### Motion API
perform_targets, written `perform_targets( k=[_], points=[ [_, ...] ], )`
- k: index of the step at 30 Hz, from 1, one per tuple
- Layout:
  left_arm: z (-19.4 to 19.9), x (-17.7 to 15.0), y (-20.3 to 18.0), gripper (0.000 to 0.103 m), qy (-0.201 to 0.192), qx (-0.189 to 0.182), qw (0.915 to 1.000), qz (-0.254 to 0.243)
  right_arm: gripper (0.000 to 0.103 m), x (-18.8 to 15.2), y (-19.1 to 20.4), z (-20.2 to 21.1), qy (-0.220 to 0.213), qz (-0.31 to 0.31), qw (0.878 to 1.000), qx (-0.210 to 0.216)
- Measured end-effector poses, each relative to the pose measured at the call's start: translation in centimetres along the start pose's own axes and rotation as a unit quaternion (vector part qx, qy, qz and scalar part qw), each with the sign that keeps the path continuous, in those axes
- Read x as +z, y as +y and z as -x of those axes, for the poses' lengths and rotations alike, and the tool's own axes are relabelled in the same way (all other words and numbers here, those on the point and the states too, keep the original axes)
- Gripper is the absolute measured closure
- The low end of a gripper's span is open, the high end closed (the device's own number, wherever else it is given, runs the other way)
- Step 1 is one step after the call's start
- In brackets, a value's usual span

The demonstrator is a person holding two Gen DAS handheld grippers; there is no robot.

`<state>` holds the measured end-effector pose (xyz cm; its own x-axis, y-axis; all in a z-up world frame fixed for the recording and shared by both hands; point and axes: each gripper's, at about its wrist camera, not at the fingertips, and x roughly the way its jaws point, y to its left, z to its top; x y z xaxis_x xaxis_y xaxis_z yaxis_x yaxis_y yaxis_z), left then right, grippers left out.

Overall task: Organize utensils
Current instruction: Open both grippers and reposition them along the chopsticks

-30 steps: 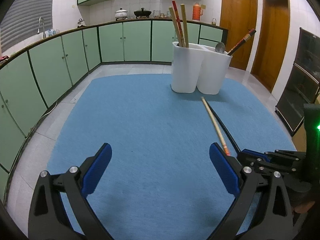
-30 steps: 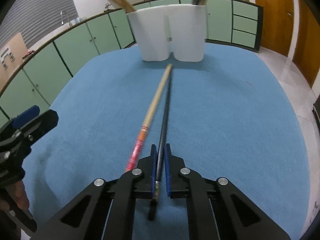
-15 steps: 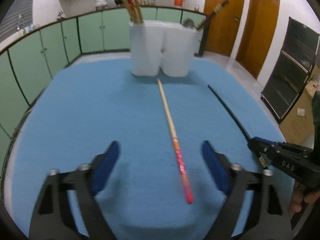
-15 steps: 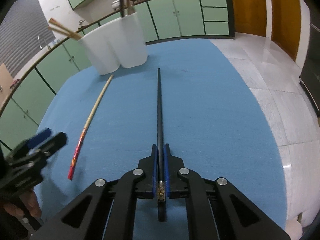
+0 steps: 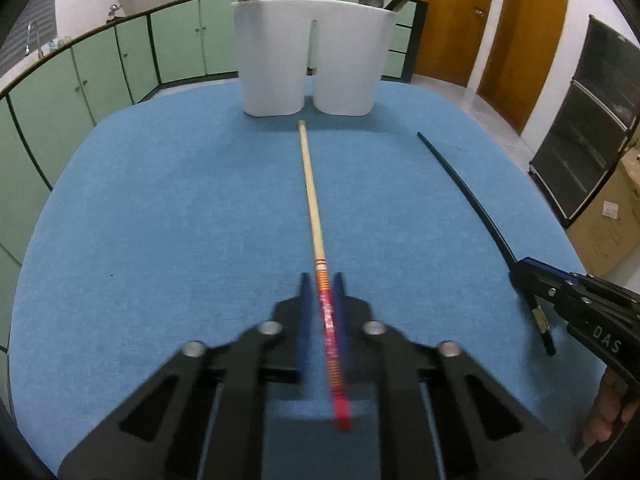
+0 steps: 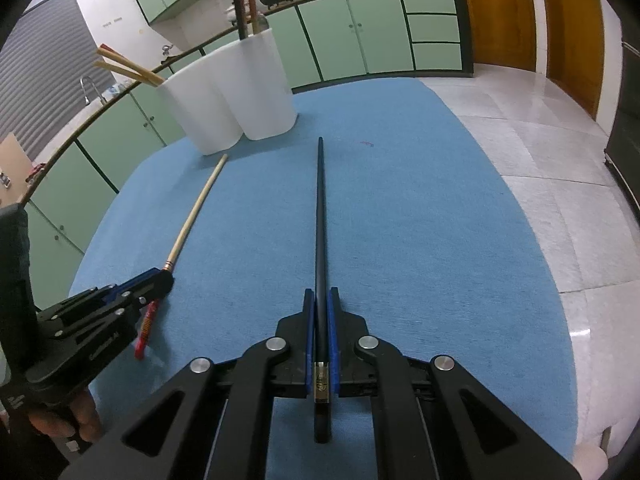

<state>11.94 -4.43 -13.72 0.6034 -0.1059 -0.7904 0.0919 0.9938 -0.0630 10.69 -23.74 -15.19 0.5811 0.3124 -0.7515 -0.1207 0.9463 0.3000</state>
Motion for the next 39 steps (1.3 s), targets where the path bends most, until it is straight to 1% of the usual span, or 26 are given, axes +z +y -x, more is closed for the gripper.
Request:
perform_targets(
  k=[4,7,9,13,14,15,16,17,18,20,23,28,30,32,39],
  points=[
    [0.5,-0.2,0.7,0.098,0.000,0.011,0.9999,-0.002,0.097,-0.1,1.0,-0.1,0.004,0.011,1.000,0.009],
    [0.8,-0.3,1.8,0.098,0.000,0.023,0.9997,0.011,0.097,-0.1,1.8,-0.5,0.006,0.016,1.000,0.013],
    [0.7,-0.1,2.6,0.098,0.002,0.019,0.9995,0.023,0.097,0.1,2.2,-0.9,0.006,0.018,1.000,0.014],
    [0.6,0.0,2.7,0.097,0.003,0.015,0.9997,0.020,0.096,0.4,2.8,-1.3,0.003,0.024,1.000,0.010],
    [0.8,-0.1,2.7,0.092,0.002,0.010,0.9997,0.021,0.093,0.3,2.7,-1.2,0.001,0.025,1.000,0.012],
    [1.0,-0.3,2.7,0.079,0.001,-0.001,0.9998,0.022,0.091,0.0,2.8,-0.9,-0.001,0.031,0.999,0.018],
    [1.2,-0.5,2.7,0.070,-0.003,-0.006,0.9998,0.020,0.089,-0.2,2.9,-0.6,-0.004,0.037,0.999,0.018],
    [1.6,-0.9,2.6,0.054,-0.008,-0.003,0.9998,0.016,0.086,-0.5,3.0,-0.3,-0.008,0.044,0.999,0.016],
    [2.0,-1.4,2.6,0.052,-0.015,0.000,0.9998,0.011,0.083,-0.8,2.9,0.2,-0.011,0.050,0.999,0.015],
    [2.4,-2.4,2.8,0.052,-0.014,-0.006,0.9998,0.010,0.082,-1.6,2.9,0.9,-0.016,0.057,0.998,0.016],
    [3.5,-3.6,3.4,0.052,-0.018,-0.010,0.9995,0.023,0.082,-3.0,2.7,1.3,-0.012,0.061,0.998,0.015],
    [4.1,-4.5,3.1,0.052,-0.015,0.000,0.9998,0.017,0.082,-3.6,2.9,1.9,-0.016,0.070,0.997,0.007],
    [4.4,-5.1,2.5,0.052,-0.018,0.008,0.9998,0.002,0.082,-3.9,3.2,1.9,-0.017,0.078,0.997,0.002],
    [4.5,-5.2,2.3,0.052,-0.019,0.011,0.9997,-0.005,0.082,-3.9,3.3,1.9,-0.018,0.082,0.996,0.000],
    [4.3,-5.0,2.6,0.052,-0.016,0.009,0.9998,-0.004,0.081,-4.0,3.4,1.9,-0.018,0.087,0.996,-0.002]
  ],
)
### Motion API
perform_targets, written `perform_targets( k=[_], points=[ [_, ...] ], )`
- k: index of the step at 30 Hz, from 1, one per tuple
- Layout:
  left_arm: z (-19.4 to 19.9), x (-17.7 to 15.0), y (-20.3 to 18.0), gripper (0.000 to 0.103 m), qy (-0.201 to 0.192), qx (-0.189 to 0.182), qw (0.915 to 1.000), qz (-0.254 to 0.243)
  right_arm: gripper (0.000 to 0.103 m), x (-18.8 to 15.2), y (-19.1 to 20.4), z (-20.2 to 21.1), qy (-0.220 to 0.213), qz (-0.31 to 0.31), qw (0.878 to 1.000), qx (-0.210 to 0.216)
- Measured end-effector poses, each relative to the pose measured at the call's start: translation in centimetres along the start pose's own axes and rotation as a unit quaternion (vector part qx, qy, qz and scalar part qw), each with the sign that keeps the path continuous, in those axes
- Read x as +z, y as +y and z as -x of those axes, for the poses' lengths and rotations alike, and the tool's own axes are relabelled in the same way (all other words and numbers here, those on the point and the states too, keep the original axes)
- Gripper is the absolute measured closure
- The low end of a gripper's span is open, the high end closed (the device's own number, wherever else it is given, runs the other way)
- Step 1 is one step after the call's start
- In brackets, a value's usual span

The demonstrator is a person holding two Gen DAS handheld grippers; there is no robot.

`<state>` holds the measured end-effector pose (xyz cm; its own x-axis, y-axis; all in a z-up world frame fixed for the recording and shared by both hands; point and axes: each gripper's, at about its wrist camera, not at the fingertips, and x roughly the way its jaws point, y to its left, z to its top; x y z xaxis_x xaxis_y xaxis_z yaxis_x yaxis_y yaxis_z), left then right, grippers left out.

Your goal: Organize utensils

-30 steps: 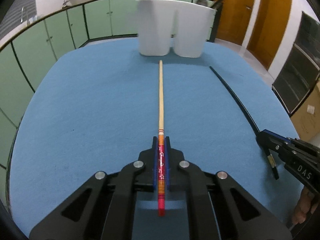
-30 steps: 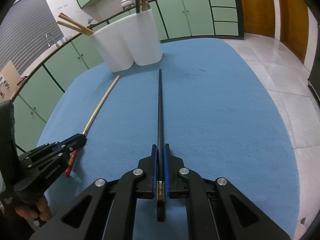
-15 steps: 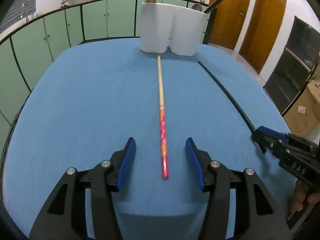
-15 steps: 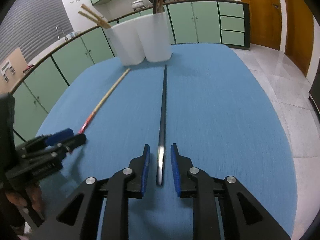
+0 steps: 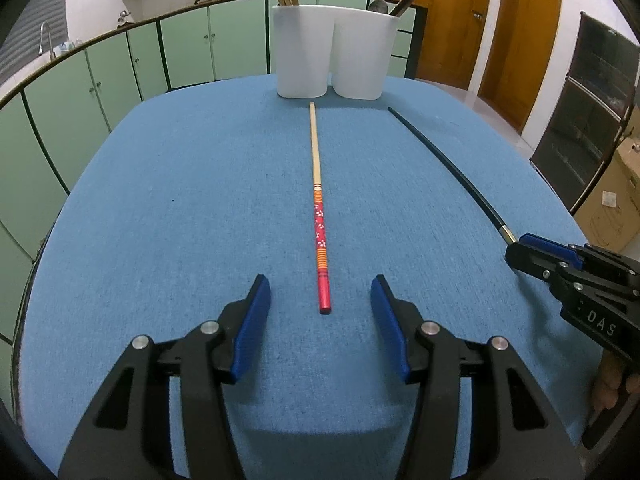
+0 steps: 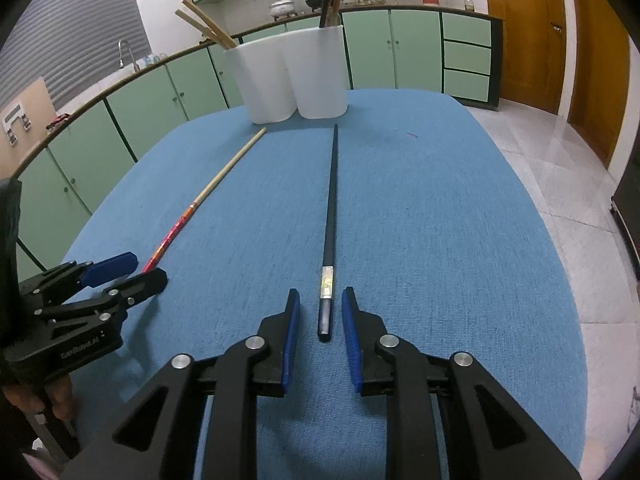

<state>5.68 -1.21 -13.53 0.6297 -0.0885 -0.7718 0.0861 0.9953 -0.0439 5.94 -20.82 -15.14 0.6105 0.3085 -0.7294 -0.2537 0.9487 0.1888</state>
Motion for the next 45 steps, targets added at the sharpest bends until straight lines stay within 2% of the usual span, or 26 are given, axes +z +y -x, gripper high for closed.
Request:
perform_targets(
  k=[8,13,17,19,22,24,31,37,45],
  points=[
    [-0.1,-0.1,0.1,0.052,0.000,-0.001,1.0000,0.002,0.082,-0.7,0.2,0.3,-0.005,0.007,1.000,-0.003],
    [-0.1,-0.1,0.1,0.058,-0.001,0.004,1.0000,0.007,0.083,-0.8,0.4,0.4,-0.005,0.014,1.000,-0.010],
    [-0.2,-0.1,0.1,0.061,0.000,0.011,0.9999,0.006,0.096,-0.9,0.5,0.4,-0.006,0.020,1.000,-0.017],
    [-0.3,-0.1,-0.1,0.064,0.001,0.016,0.9999,0.004,0.096,-0.9,0.5,0.4,-0.006,0.022,1.000,-0.018],
    [-0.3,0.0,-0.1,0.078,0.001,0.020,0.9998,0.003,0.096,-0.9,0.5,0.4,-0.005,0.024,1.000,-0.020],
    [-0.3,0.0,-0.2,0.096,0.003,0.017,0.9999,0.001,0.096,-0.8,0.5,0.5,-0.004,0.024,0.999,-0.021],
    [0.2,0.6,0.2,0.098,0.010,0.004,0.9999,0.000,0.096,0.2,0.0,1.9,-0.011,0.015,1.000,-0.015],
    [3.3,2.3,0.2,0.098,-0.030,0.005,0.9995,-0.006,0.096,1.8,-0.1,4.5,-0.043,0.018,0.999,-0.012],
    [8.7,5.5,-0.1,0.098,-0.107,0.004,0.9942,-0.009,0.096,5.4,0.4,8.5,-0.103,0.031,0.994,-0.001]
  ],
)
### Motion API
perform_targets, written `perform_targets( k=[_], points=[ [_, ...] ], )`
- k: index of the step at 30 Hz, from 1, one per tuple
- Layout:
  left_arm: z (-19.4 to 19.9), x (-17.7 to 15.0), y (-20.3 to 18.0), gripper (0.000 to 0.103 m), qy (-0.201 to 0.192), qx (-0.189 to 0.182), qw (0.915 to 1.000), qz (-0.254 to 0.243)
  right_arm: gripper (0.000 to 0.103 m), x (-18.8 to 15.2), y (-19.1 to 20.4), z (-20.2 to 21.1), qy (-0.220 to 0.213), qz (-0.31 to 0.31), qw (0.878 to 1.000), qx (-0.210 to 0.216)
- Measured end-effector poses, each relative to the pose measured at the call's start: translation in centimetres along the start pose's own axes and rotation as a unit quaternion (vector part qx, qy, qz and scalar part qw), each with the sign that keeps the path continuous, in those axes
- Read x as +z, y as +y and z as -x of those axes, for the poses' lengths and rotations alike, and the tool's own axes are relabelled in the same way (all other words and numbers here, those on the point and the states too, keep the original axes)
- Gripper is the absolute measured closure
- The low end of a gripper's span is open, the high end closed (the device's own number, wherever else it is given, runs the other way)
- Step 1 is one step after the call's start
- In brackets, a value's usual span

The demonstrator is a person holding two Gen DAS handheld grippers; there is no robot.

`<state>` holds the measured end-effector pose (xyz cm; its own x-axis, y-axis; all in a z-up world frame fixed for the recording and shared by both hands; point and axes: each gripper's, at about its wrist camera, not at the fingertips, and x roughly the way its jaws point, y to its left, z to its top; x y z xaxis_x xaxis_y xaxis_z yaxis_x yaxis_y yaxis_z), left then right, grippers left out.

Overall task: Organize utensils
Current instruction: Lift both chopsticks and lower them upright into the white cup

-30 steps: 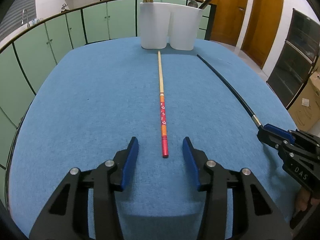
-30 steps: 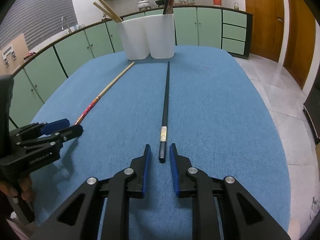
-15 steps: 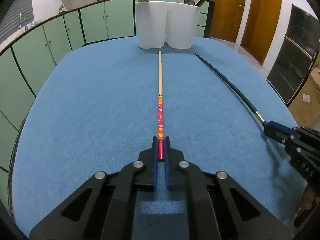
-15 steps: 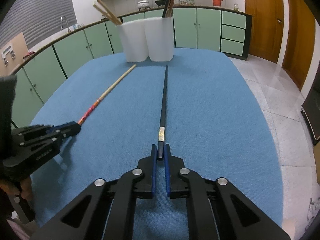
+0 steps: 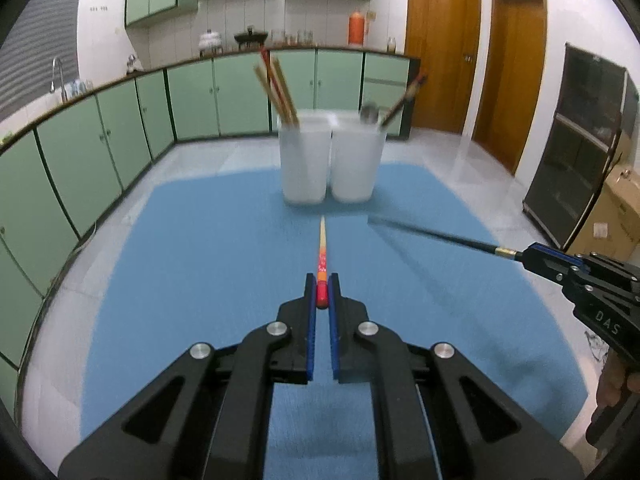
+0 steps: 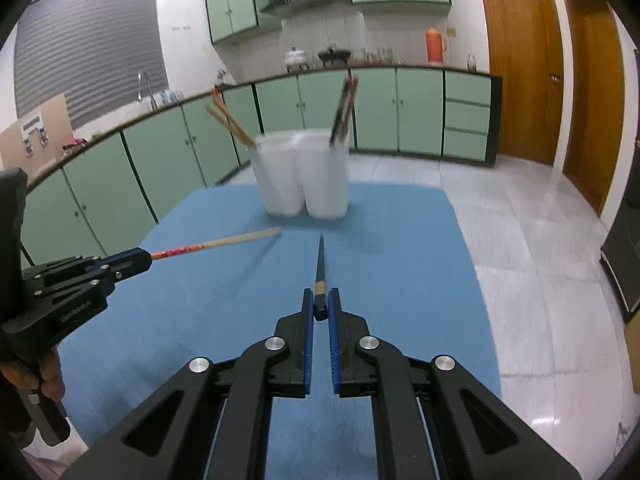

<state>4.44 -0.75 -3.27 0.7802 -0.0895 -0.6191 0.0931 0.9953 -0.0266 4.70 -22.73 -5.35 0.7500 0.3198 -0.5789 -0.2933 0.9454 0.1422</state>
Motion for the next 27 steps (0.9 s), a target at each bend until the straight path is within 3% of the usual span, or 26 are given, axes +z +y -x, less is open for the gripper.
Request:
perform_targets(
  k=[9,22,27],
  points=[
    [3.3,4.9,-0.5,0.098,-0.075,-0.016,0.9971,-0.002,0.096,5.9,-0.3,2.2,-0.062,-0.004,0.998,0.030],
    [3.1,9.1,0.0,0.098,-0.104,-0.054,0.9931,0.009,0.097,12.5,0.3,0.9,-0.065,0.020,0.995,0.074],
    [3.9,11.5,0.5,0.098,-0.136,-0.057,0.9891,0.011,0.097,15.5,0.7,1.5,-0.086,0.028,0.991,0.095]
  ],
)
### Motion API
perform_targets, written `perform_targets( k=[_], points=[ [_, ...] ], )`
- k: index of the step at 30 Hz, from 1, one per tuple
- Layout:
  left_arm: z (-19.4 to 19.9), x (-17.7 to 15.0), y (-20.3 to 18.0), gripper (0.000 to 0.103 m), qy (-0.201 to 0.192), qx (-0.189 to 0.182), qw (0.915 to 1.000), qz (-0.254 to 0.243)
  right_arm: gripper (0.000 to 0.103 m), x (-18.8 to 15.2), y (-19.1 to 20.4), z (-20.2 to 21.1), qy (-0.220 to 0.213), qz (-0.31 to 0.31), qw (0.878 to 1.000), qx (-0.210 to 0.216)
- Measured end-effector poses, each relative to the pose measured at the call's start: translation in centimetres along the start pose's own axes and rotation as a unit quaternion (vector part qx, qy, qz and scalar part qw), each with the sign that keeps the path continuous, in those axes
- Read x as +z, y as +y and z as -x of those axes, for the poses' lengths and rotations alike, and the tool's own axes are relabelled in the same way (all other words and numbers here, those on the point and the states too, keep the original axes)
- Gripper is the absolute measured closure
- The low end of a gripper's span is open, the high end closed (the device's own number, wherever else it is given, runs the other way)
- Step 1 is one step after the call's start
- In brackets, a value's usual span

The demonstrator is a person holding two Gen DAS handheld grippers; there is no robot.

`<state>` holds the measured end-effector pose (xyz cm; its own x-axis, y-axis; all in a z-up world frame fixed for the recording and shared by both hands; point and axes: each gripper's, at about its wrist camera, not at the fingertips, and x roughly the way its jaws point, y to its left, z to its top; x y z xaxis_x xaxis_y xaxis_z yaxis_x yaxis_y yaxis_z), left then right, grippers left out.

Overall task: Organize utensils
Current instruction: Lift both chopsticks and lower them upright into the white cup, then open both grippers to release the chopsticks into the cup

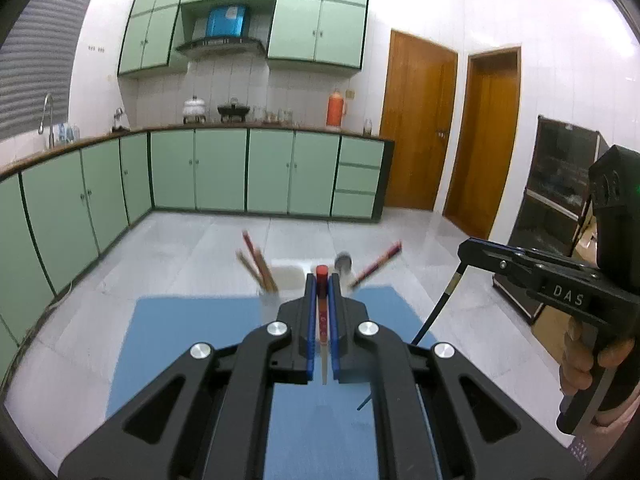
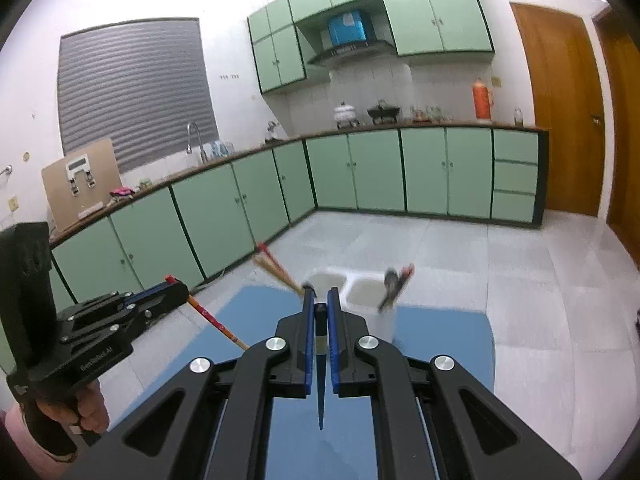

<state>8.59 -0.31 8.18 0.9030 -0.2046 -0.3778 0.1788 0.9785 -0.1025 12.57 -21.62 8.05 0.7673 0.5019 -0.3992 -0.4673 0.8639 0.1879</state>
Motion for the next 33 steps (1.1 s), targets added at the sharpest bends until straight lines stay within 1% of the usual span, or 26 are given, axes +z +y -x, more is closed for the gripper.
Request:
perform_targets(
  k=[5,10,12,15,17,19,23,25,30,33],
  points=[
    [-0.3,3.3,-0.3,0.098,-0.042,0.006,0.9990,-0.011,0.097,5.0,0.5,-0.1,-0.040,0.024,0.999,-0.003],
    [-2.3,7.1,-0.6,0.098,-0.082,0.019,0.9962,-0.022,0.097,9.8,0.2,-1.9,-0.068,0.033,0.997,-0.015],
    [-3.3,8.2,-0.7,0.098,-0.089,0.022,0.9955,-0.023,0.097,11.5,0.0,-3.2,-0.072,0.033,0.997,-0.022],
    [-6.2,9.6,-0.7,0.098,-0.089,0.033,0.9950,-0.030,0.097,13.4,-0.6,-5.9,-0.071,0.032,0.996,-0.033],
    [-8.0,9.8,-0.7,0.098,-0.085,0.043,0.9948,-0.037,0.097,13.7,-1.0,-7.3,-0.070,0.033,0.996,-0.036],
    [-9.6,9.8,-0.5,0.098,-0.075,0.043,0.9956,-0.036,0.097,13.4,-1.4,-9.3,-0.057,0.031,0.997,-0.040],
    [-12.6,8.7,-0.2,0.098,-0.047,0.040,0.9975,-0.035,0.097,11.2,-2.0,-12.2,-0.025,0.026,0.998,-0.043],
    [-13.9,7.9,-0.2,0.098,-0.029,0.041,0.9982,-0.034,0.097,10.1,-2.1,-13.1,-0.012,0.022,0.999,-0.041],
    [-15.5,6.0,0.9,0.098,0.003,0.041,0.9985,-0.034,0.097,7.7,-2.4,-14.2,0.015,0.017,0.999,-0.037],
    [-15.6,5.3,1.6,0.097,0.009,0.041,0.9986,-0.031,0.096,6.8,-2.6,-14.1,0.022,0.010,0.999,-0.032]
  ],
)
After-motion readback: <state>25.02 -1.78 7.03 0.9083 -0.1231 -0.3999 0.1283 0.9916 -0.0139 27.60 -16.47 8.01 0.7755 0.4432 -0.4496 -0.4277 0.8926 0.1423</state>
